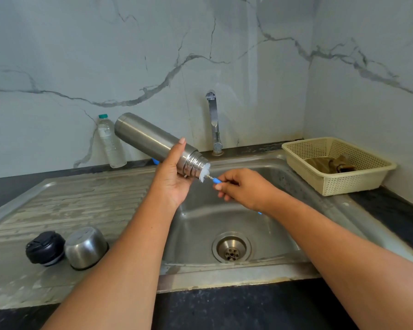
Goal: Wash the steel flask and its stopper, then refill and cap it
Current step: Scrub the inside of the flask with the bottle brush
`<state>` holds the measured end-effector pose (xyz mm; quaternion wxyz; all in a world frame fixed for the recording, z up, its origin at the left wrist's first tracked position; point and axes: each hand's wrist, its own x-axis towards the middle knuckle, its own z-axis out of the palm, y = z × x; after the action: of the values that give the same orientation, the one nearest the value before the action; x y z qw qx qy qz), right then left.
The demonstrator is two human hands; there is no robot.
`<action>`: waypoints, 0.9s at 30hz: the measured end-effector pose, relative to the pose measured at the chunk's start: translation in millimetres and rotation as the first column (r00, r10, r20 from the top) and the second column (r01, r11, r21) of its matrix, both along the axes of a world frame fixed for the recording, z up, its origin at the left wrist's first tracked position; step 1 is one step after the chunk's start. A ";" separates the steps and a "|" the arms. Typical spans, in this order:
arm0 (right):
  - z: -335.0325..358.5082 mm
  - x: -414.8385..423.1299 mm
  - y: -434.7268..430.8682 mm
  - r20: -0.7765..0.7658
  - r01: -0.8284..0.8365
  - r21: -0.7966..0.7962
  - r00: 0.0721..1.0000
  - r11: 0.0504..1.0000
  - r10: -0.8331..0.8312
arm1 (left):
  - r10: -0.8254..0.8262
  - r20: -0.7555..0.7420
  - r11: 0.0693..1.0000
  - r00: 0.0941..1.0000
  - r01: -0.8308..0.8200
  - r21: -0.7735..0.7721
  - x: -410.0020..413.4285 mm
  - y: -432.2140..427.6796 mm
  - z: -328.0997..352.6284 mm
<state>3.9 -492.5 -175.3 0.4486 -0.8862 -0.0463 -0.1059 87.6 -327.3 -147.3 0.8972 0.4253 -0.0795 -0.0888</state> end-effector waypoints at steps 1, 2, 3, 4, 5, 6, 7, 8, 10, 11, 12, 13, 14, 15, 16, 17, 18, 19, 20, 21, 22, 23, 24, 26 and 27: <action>0.2 -0.1 -0.1 0.007 0.004 0.015 1.000 1.000 -0.004 | 0.012 -0.004 1.000 1.000 -0.012 -0.010 -1.0 -1.1 0.1; 0.3 -0.4 0.5 0.007 0.008 0.030 1.000 1.000 -0.009 | 0.023 -0.008 0.999 1.000 -0.023 -0.031 -1.1 -1.0 -0.4; 0.2 -0.4 1.1 0.002 0.018 0.041 1.000 0.999 -0.018 | 0.022 -0.012 0.998 1.000 -0.023 -0.057 -0.8 0.0 -0.7; -0.1 -0.2 1.2 -0.007 0.032 0.052 0.999 0.998 -0.032 | 0.011 -0.015 0.997 1.000 -0.012 -0.080 -0.2 1.6 0.0; -0.4 0.1 1.1 -0.016 0.049 0.064 0.999 0.997 -0.048 | -0.006 -0.010 0.996 1.000 0.005 -0.092 0.9 3.1 0.5; -0.6 0.4 0.7 -0.026 0.065 0.076 0.998 0.995 -0.063 | -0.023 0.002 0.995 1.000 0.024 -0.094 1.8 4.2 0.6; -0.7 0.2 0.3 -0.034 0.078 0.085 0.997 0.993 -0.076 | -0.034 0.017 0.996 0.999 0.036 -0.085 2.4 4.5 0.2; -0.5 0.0 -0.3 -0.040 0.093 0.086 0.995 0.992 -0.090 | -0.035 0.028 0.997 0.999 0.036 -0.063 2.7 3.9 -0.1; 0.6 -0.8 -2.4 -0.030 0.149 0.052 0.989 0.987 -0.148 | 0.005 0.039 1.000 0.999 -0.005 0.008 1.6 1.2 0.1; 1.5 -0.9 -3.6 -0.019 0.183 0.040 0.983 0.982 -0.182 | 0.026 0.047 0.999 0.999 -0.028 0.042 1.0 -0.2 0.1; 2.2 -1.1 -4.8 -0.013 0.205 0.044 0.979 0.978 -0.205 | 0.043 0.054 0.997 0.998 -0.046 0.066 0.4 -1.0 -0.2; 2.9 -0.9 -5.7 -0.012 0.213 0.058 0.977 0.975 -0.212 | 0.060 0.055 0.995 0.997 -0.064 0.078 0.3 -1.2 -0.4; 3.3 -0.9 -6.1 -0.013 0.213 0.067 0.977 0.975 -0.212 | 0.076 0.051 0.994 0.996 -0.080 0.080 0.1 -1.2 -0.5; 3.3 -1.2 -5.6 -0.009 0.211 0.063 0.978 0.976 -0.211 | 0.089 0.043 0.993 0.995 -0.092 0.079 1.2 -0.9 -1.2; 3.2 -1.7 -4.7 0.000 0.210 0.040 0.978 0.977 -0.210 | 0.095 0.035 0.992 0.995 -0.098 0.076 1.8 -0.5 -1.4; 3.0 -2.2 -3.4 0.010 0.205 0.008 0.979 0.979 -0.205 | 0.098 0.028 0.993 0.995 -0.100 0.067 2.4 -0.5 -1.5; 3.2 -3.0 -1.8 0.009 0.187 -0.017 0.982 0.982 -0.186 | 0.097 0.021 0.994 0.995 -0.098 0.053 2.8 0.1 -1.6; 3.4 -3.7 0.5 -0.013 0.147 -0.017 0.989 0.989 -0.147 | 0.093 0.019 0.995 0.996 -0.093 0.039 3.2 0.9 -1.7; 3.7 -4.7 3.2 -0.061 0.090 0.016 0.994 0.996 -0.089 | 0.088 0.015 0.996 0.996 -0.088 0.027 3.5 2.2 -2.4; 4.5 -5.3 5.5 -0.131 0.032 0.080 0.991 0.996 -0.021 | 0.083 0.012 0.996 0.996 -0.083 0.016 3.8 3.5 -3.0; 5.5 -6.7 7.2 -0.211 -0.017 0.169 0.976 0.985 0.053 | 0.076 0.005 0.997 0.997 -0.076 0.011 4.0 5.0 -3.3; 6.5 -8.1 8.0 -0.286 -0.053 0.264 0.949 0.963 0.131 | 0.069 -0.003 0.998 0.998 -0.069 0.014 5.0 6.0 -4.1; 7.0 -9.5 8.0 -0.346 -0.078 0.343 0.916 0.936 0.203 | 0.060 -0.009 0.998 0.998 -0.059 0.016 6.1 6.9 -5.0; 7.5 -12.1 6.6 -0.418 -0.110 0.424 0.857 0.899 0.301 | 0.036 -0.014 0.999 0.999 -0.036 0.013 8.1 7.4 -5.9; 7.3 -12.3 5.9 -0.429 -0.121 0.439 0.843 0.890 0.326 | 0.026 -0.013 1.000 1.000 -0.026 0.010 8.8 7.0 -6.0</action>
<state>-8.4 -486.6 -167.9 0.6243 -0.7624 -0.0136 0.1697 96.4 -320.3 -153.3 0.8966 0.4301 -0.0677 -0.0804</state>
